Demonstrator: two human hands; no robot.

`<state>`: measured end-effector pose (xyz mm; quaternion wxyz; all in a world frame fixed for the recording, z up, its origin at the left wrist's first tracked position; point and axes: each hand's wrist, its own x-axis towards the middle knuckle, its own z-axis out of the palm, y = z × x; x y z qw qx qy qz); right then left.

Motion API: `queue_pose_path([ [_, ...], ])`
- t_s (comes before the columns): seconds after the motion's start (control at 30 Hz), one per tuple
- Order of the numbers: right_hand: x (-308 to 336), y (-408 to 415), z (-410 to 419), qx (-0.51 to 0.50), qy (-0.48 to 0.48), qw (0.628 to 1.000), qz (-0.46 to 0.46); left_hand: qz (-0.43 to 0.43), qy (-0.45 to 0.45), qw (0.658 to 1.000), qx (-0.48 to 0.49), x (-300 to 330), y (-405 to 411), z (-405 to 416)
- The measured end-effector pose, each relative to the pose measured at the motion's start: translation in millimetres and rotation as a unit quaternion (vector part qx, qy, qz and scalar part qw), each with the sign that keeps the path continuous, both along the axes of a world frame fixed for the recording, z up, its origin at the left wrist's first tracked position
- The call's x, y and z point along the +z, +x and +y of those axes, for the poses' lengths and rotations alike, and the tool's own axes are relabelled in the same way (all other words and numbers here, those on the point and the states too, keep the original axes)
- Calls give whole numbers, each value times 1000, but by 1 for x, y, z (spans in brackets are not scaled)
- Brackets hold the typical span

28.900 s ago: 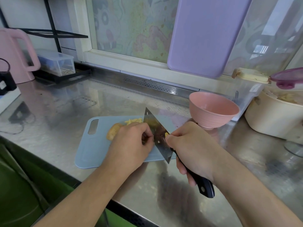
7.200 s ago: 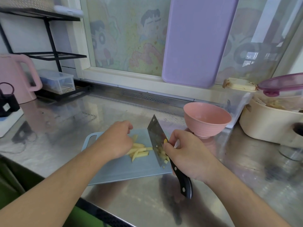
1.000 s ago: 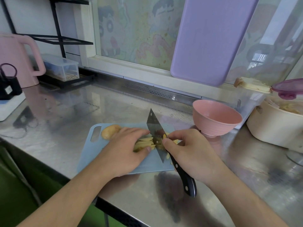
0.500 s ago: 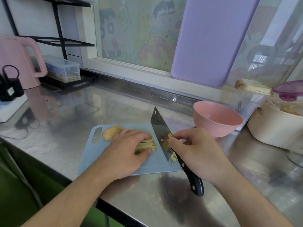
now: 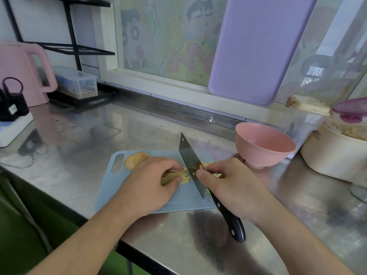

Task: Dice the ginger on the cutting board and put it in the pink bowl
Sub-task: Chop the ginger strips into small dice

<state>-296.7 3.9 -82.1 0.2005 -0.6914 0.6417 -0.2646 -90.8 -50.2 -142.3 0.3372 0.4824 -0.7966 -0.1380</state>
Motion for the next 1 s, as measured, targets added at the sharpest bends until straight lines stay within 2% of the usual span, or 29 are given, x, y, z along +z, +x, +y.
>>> queue_pose_path([
  [0.17,11,3,-13,-12,27,1000,2,5,0,1000,11,0,-1,2],
  [0.47,17,10,-17,-9,37,997,72,-1,-9,1000,17,0,-1,1],
  [0.77,24,7,-2,-21,13,1000,10,7,-15,1000,23,-4,0,-1],
  [1.0,26,15,2,-19,33,999,15,4,-26,999,30,-3,-1,1],
])
